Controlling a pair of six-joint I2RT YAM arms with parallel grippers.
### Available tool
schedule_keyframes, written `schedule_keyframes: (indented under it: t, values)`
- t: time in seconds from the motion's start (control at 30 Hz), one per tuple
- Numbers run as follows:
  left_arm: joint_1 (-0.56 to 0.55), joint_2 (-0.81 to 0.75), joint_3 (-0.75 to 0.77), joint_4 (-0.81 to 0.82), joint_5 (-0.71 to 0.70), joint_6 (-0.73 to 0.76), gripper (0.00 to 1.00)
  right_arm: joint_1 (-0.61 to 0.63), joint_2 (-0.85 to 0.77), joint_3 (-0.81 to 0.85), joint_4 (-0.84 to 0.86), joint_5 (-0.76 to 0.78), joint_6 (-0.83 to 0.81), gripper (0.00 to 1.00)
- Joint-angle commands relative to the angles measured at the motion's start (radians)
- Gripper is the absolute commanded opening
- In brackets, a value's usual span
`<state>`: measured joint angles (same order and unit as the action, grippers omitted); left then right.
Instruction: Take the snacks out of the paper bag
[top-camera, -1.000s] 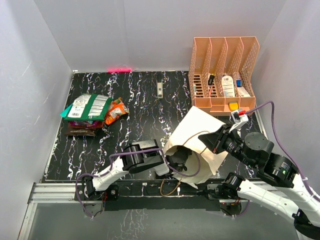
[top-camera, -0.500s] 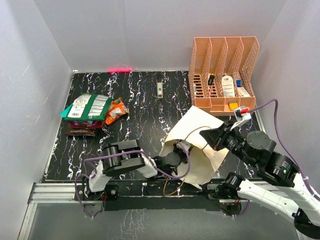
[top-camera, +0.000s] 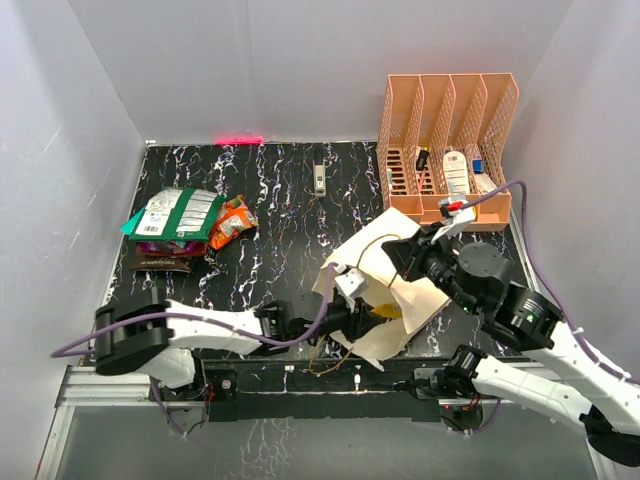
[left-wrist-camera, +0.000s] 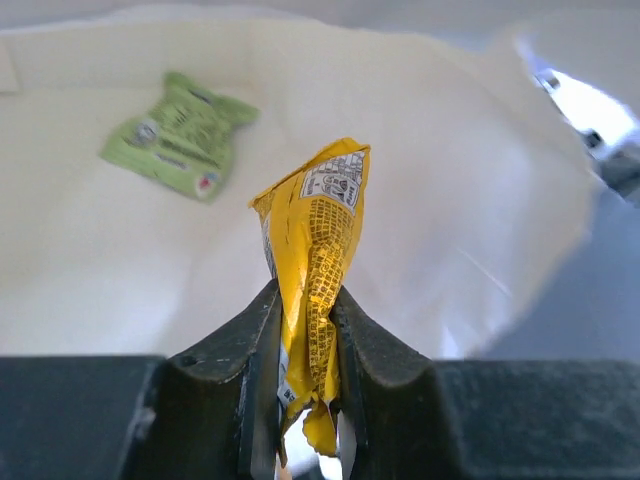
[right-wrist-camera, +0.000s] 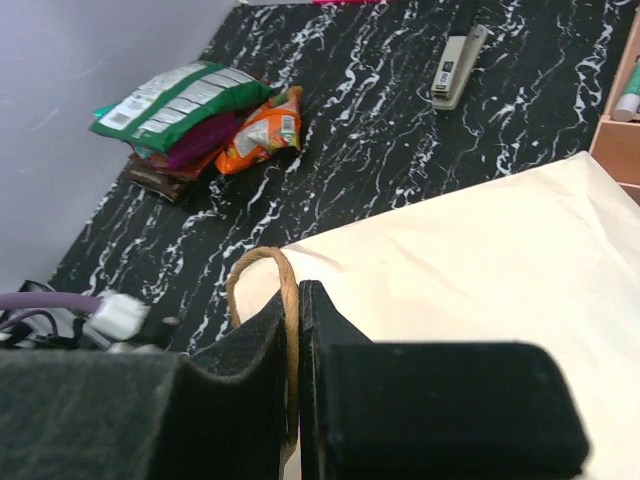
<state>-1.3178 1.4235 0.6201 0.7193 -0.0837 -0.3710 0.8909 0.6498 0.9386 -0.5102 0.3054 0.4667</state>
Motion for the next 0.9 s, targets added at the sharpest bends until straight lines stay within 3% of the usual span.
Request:
schedule_keyframes:
  t: [0.0, 0.1, 0.23, 0.43, 0.6, 0.77, 0.87]
  values:
    - [0.002, -0.218, 0.060, -0.442, 0.181, -0.008, 0.00, 0.003, 0.002, 0.040, 0.070, 0.094, -0.036, 0.08]
    - [0.004, -0.396, 0.114, -0.670, 0.108, 0.004, 0.00, 0.002, -0.010, 0.026, 0.068, 0.128, -0.045, 0.08]
    - [0.007, -0.563, 0.231, -0.978, -0.115, 0.002, 0.00, 0.002, -0.032, 0.009, 0.058, 0.152, -0.055, 0.08]
    - [0.011, -0.649, 0.450, -1.339, -0.372, -0.023, 0.00, 0.002, -0.073, -0.016, 0.039, 0.162, -0.065, 0.08]
    - [0.010, -0.657, 0.543, -1.397, -0.600, -0.045, 0.00, 0.002, -0.104, -0.027, 0.029, 0.150, -0.065, 0.08]
    - [0.017, -0.549, 0.547, -1.460, -0.817, -0.044, 0.00, 0.002, -0.133, -0.047, 0.019, 0.135, -0.062, 0.08]
    - [0.111, -0.510, 0.525, -1.405, -0.780, 0.021, 0.00, 0.002, -0.151, -0.047, -0.004, 0.133, -0.057, 0.08]
